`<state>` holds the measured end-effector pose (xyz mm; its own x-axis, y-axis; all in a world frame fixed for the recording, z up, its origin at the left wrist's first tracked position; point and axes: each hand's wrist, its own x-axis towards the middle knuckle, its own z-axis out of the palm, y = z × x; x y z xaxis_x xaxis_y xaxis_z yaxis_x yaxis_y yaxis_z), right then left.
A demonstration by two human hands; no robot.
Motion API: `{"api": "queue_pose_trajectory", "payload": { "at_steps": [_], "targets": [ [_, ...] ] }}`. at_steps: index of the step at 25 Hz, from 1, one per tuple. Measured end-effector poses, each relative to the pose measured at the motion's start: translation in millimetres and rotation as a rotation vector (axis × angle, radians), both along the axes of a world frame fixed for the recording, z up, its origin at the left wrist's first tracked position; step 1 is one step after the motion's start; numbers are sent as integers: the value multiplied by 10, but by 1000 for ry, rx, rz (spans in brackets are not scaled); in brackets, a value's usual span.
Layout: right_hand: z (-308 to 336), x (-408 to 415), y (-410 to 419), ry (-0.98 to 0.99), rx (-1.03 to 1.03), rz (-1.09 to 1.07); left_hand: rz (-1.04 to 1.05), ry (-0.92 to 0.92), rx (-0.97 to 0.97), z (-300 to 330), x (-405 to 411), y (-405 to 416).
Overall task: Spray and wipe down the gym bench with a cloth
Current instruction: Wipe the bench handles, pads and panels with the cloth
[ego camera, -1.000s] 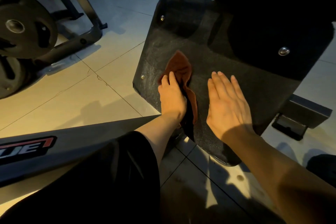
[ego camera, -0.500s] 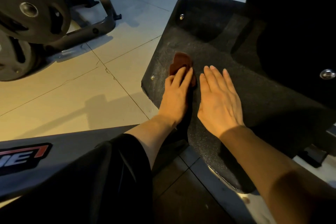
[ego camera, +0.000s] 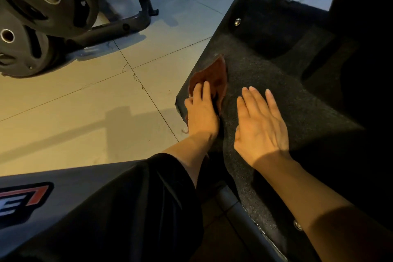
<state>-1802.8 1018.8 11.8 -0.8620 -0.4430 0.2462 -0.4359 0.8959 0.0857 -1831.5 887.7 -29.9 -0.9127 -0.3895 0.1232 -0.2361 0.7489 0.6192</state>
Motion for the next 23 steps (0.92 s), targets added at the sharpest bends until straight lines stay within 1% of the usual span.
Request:
{"api": "queue_pose_trajectory", "payload": {
  "at_steps": [1, 2, 3, 4, 6, 7, 8, 9, 11, 12, 13, 15, 16, 17, 19, 20, 21, 23],
  "targets": [
    [9, -7, -10, 0, -12, 2, 120, -48, 86, 36, -45, -33],
    [12, -15, -15, -2, -4, 7, 194, -76, 131, 65, -72, -61],
    [8, -27, -17, -3, 16, 13, 190, -52, 111, 81, -85, -64],
    [5, -34, -19, -5, 28, 20, 104, 13, 35, 97, -76, -40],
    [6, -47, -22, 24, 23, 23, -174, 184, -180, 153, -6, 54],
    [10, -43, -23, 29, 24, 17, -261, 241, -232, 157, 5, 73],
    [18, -39, -22, 19, 18, 14, -271, 240, -252, 143, -17, 54],
    [19, -45, -17, 8, 3, 19, -189, 182, -213, 131, -74, 5],
    [17, -63, 8, -8, -28, 33, 73, 47, -16, 157, -134, -110],
    [6, -74, 26, -8, -33, 41, 86, 54, -15, 167, -121, -122],
    [-7, -78, 41, -7, -34, 45, -4, 108, -77, 182, -97, -85],
    [1, -72, 41, -3, -31, 37, -337, 277, -235, 255, -14, 24],
    [14, -76, 37, 0, -20, 28, -419, 315, -279, 277, -50, 10],
    [34, -79, 30, 1, -12, 20, -377, 277, -275, 299, -130, -23],
    [76, -104, 35, 17, -24, 9, -62, 133, -93, 329, -256, -95],
    [92, -129, 49, 30, -25, 1, 11, 122, -75, 316, -284, -117],
    [99, -152, 64, 35, -16, -6, -31, 148, -124, 302, -288, -112],
    [108, -179, 80, 34, 2, -19, -237, 213, -243, 268, -305, -100]
  ]
}}
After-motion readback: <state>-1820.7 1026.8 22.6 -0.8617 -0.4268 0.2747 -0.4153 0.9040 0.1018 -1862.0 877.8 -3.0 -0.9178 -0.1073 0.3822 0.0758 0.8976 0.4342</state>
